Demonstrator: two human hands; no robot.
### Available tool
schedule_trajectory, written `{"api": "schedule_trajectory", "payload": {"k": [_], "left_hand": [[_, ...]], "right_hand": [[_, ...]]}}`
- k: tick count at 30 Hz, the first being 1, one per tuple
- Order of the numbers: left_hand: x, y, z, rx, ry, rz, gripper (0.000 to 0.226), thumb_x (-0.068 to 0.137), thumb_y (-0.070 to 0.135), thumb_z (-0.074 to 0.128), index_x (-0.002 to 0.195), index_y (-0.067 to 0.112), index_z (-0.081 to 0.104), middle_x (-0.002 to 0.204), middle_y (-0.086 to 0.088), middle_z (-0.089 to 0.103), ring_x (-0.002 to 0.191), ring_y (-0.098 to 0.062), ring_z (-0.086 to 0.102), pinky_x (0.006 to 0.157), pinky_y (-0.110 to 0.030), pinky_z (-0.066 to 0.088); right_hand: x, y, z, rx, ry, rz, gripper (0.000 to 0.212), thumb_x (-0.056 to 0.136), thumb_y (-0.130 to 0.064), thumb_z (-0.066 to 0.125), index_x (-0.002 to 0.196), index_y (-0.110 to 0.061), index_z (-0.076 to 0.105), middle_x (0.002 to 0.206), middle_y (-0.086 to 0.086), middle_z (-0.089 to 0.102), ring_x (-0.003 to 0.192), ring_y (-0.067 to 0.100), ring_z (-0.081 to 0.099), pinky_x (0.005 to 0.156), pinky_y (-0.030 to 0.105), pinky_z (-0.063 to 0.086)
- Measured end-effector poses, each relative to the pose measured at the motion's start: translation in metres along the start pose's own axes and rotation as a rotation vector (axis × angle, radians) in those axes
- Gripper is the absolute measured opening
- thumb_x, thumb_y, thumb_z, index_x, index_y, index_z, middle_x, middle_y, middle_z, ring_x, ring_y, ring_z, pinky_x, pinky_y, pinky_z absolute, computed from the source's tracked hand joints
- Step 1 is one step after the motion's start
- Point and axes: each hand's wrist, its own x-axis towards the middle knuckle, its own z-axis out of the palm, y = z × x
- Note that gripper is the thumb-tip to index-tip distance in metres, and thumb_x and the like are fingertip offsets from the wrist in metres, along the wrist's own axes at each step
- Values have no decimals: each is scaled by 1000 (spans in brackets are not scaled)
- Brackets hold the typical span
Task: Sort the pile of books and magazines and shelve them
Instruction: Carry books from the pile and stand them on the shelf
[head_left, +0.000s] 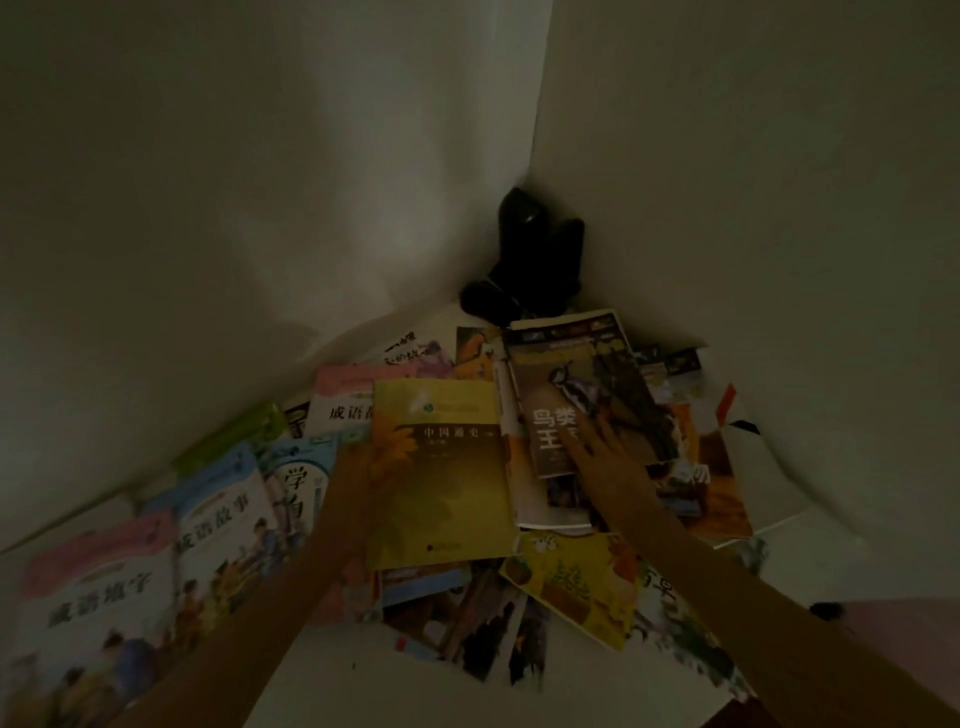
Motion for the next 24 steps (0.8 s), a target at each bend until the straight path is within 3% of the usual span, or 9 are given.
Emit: {"api": "schedule_trajectory", "payload": {"k": [3, 5, 7, 9, 12, 16, 18, 21, 24], "left_hand": [[12, 5, 5, -112, 31, -73, 29, 92, 0, 50, 120, -7, 52, 99, 9, 64, 88, 6, 62, 92, -26, 50], [18, 17, 10, -294, -34, -220, 30, 93, 18, 51, 115, -2, 57, 92, -4, 67, 79, -10, 67, 84, -43, 55], [22, 27, 14, -434, -106, -396, 44, 87, 47, 48, 105, 10, 63, 88, -6, 70, 76, -19, 69, 67, -37, 58], [26, 31, 17, -467, -71, -459, 53, 83, 53, 50, 114, 11, 61, 100, -12, 68, 89, -28, 67, 73, -37, 55], [28, 23, 8, -273, -11, -394, 35, 95, 13, 47, 128, 2, 48, 113, -17, 58, 95, -31, 58, 78, -33, 51], [29, -5, -14, -208, 42, -399, 39, 94, 8, 48, 133, 4, 44, 128, -24, 51, 112, -41, 52, 98, -52, 41], [32, -15, -21, -256, 77, -438, 42, 94, 6, 48, 136, 5, 40, 129, -24, 50, 113, -44, 51, 94, -49, 42], [33, -23, -28, -269, 71, -477, 46, 93, 5, 51, 138, 7, 39, 129, -26, 50, 110, -44, 53, 93, -51, 44], [32, -23, -31, -280, 58, -481, 49, 93, 6, 52, 139, 11, 38, 129, -25, 51, 110, -43, 54, 95, -53, 44]], "right_hand": [[-1, -20, -12, 114, 202, -16, 57, 95, -5, 42, 148, -12, 23, 153, 15, 25, 139, 33, 30, 107, 41, 38], [-7, -51, -17, 233, 349, -99, 46, 83, -11, 45, 127, -9, 56, 122, 17, 62, 105, 32, 64, 72, 34, 57], [-14, -90, -9, 347, 329, -177, 42, 78, -23, 46, 113, -14, 67, 98, 11, 71, 77, 28, 70, 50, 31, 57], [-18, -122, 0, 391, 251, -308, 40, 89, -30, 42, 122, -17, 59, 112, 13, 67, 90, 33, 68, 64, 38, 59], [-19, -125, 4, 552, 85, -496, 61, 89, -52, 46, 142, -22, 37, 144, 13, 43, 131, 32, 41, 106, 44, 36], [0, -60, -18, 514, 226, -23, 73, 80, -61, 48, 133, -11, 50, 139, 17, 46, 127, 40, 44, 99, 46, 41], [10, -26, -18, 237, 166, 62, 90, 74, -58, 64, 141, -5, 38, 148, 24, 32, 133, 48, 32, 100, 60, 35], [23, 1, -13, 115, -38, 40, 98, 80, -64, 52, 150, -10, 8, 156, 18, 1, 142, 45, 2, 111, 64, 15], [31, -1, -8, -2, -103, 26, 82, 87, -64, 26, 136, 0, 43, 139, 31, 41, 120, 54, 44, 88, 65, 45]]}}
